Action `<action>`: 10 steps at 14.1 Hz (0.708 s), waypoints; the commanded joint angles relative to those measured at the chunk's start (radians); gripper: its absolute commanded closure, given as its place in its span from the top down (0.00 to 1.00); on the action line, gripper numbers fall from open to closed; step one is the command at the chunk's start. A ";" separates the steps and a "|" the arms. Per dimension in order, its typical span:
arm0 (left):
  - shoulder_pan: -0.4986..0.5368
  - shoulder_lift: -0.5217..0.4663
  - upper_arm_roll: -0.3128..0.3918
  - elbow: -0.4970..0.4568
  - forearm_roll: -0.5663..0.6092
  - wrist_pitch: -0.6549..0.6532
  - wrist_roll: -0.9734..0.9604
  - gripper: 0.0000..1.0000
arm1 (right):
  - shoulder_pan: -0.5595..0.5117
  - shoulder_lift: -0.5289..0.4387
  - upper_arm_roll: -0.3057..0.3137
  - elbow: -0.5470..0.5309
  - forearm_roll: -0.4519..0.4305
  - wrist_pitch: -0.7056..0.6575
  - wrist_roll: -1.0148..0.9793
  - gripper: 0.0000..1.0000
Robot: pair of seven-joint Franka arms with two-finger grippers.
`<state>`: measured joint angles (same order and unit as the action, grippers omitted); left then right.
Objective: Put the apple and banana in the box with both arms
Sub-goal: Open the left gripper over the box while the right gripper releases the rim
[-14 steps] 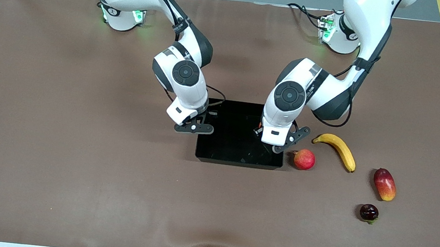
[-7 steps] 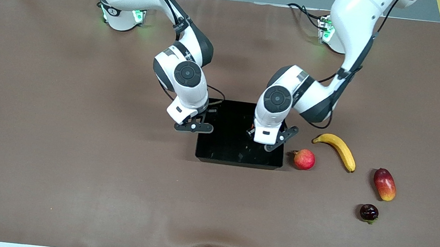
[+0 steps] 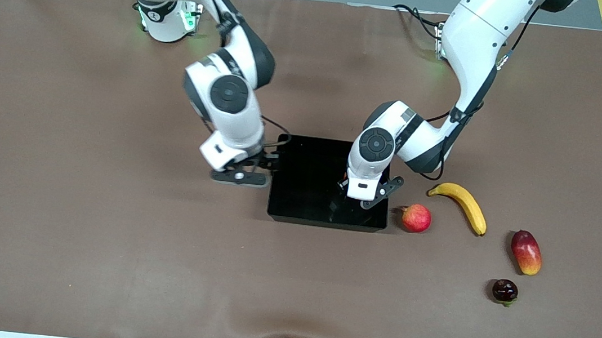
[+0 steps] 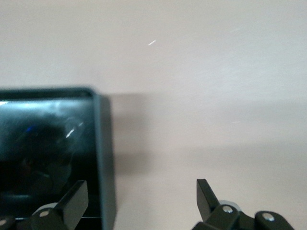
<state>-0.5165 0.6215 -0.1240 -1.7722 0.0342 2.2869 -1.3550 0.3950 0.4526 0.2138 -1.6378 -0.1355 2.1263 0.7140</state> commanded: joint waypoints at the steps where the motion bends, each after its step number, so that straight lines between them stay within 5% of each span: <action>1: 0.015 -0.040 0.000 0.011 0.016 0.011 -0.018 1.00 | -0.091 -0.100 0.019 -0.025 -0.012 -0.057 -0.019 1.00; 8: 0.094 -0.255 0.000 0.106 0.006 -0.226 0.107 1.00 | -0.254 -0.328 0.003 0.005 -0.001 -0.337 -0.240 1.00; 10: 0.168 -0.282 0.000 0.099 0.016 -0.254 0.184 1.00 | -0.269 -0.345 -0.089 0.086 0.075 -0.445 -0.358 1.00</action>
<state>-0.4151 0.3648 -0.1199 -1.6529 0.0345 2.0569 -1.2418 0.1568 0.1355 0.1846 -1.6030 -0.1211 1.7608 0.4599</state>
